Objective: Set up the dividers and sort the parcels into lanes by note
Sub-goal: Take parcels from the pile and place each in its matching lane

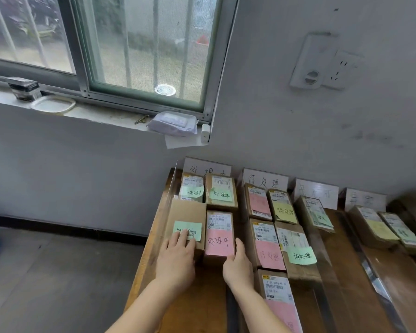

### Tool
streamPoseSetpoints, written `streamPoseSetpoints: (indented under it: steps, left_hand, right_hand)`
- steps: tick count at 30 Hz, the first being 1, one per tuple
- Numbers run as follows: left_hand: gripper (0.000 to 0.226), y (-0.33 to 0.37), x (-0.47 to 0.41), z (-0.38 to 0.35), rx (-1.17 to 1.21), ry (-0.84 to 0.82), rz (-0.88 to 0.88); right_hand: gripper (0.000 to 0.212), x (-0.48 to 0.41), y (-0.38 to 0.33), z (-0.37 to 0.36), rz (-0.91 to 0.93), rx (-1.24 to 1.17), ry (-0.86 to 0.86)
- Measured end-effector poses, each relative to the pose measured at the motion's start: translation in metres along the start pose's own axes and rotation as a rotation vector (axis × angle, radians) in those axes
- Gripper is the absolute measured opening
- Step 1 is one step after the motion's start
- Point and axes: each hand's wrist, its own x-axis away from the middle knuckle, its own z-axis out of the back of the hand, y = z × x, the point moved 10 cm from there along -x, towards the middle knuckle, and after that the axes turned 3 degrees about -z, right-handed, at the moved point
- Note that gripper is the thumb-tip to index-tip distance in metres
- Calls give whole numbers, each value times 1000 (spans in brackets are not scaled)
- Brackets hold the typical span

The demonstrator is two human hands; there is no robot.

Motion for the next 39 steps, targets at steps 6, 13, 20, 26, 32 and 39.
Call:
streamPoseSetpoints:
  steps: [6, 13, 20, 26, 32, 39]
  left_hand:
    - [57, 1, 0, 0, -2, -7, -13]
    - [58, 1, 1, -1, -29, -15, -22]
    - [41, 8, -11, 16, -95, -68, -68]
    - [35, 50, -27, 44, -128, -36, -175]
    - [34, 137, -27, 67, -168, 59, -352]
    - [43, 262, -8, 49, -202, 38, -477]
  right_hand:
    - [61, -11, 1, -27, 85, 290, -90]
    - [63, -16, -4, -32, 156, 465, -98]
    - [64, -7, -23, -12, 249, 417, -104]
    - [58, 11, -41, 42, 380, 403, 4]
    - [51, 19, -3, 123, 306, 503, 115]
    - [56, 38, 88, 231, 180, 531, 202]
